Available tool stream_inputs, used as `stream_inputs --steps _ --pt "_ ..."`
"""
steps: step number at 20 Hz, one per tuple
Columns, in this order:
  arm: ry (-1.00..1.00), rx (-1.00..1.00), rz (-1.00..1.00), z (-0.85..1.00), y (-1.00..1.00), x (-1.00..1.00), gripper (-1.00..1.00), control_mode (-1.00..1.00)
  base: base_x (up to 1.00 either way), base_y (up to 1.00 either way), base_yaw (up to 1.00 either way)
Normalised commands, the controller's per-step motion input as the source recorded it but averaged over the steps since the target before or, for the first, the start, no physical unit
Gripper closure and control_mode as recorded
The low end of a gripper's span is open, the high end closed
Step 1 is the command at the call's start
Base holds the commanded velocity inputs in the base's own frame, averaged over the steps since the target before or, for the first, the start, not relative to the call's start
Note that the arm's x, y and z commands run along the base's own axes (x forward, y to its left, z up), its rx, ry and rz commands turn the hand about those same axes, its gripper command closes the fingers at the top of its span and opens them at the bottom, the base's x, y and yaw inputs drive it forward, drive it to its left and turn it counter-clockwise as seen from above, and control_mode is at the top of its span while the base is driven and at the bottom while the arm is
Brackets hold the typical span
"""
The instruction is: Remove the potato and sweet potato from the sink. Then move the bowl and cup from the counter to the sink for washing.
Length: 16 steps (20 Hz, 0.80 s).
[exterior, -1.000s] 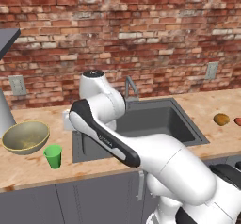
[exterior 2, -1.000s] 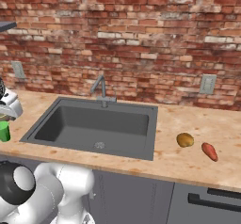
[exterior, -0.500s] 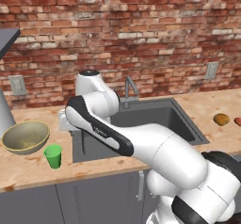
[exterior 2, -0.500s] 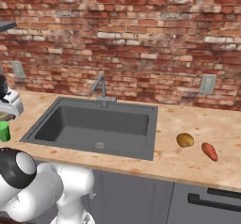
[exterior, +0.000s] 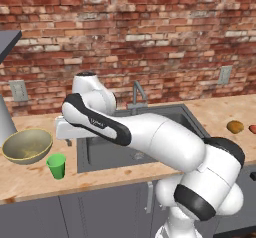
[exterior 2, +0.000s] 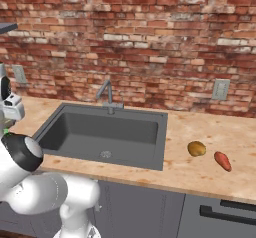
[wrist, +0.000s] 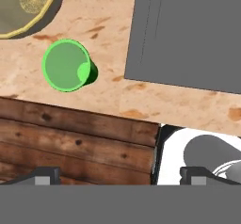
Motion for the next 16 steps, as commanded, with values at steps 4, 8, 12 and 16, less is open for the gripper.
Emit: stream_inputs --steps 4,8,12,16 --pt "0.05 -0.09 0.07 -0.15 0.23 0.10 -1.00 -1.00 0.00 0.00 0.00" --pt "0.05 -0.11 0.05 -0.16 0.21 0.10 -1.00 -1.00 0.00 0.00 0.00" --pt "0.06 -0.09 0.02 -0.16 0.14 0.12 -1.00 -1.00 0.00 0.00 0.00" --pt "0.03 -0.03 0.00 -0.14 0.09 0.17 -1.00 -1.00 0.00 0.00 0.00"
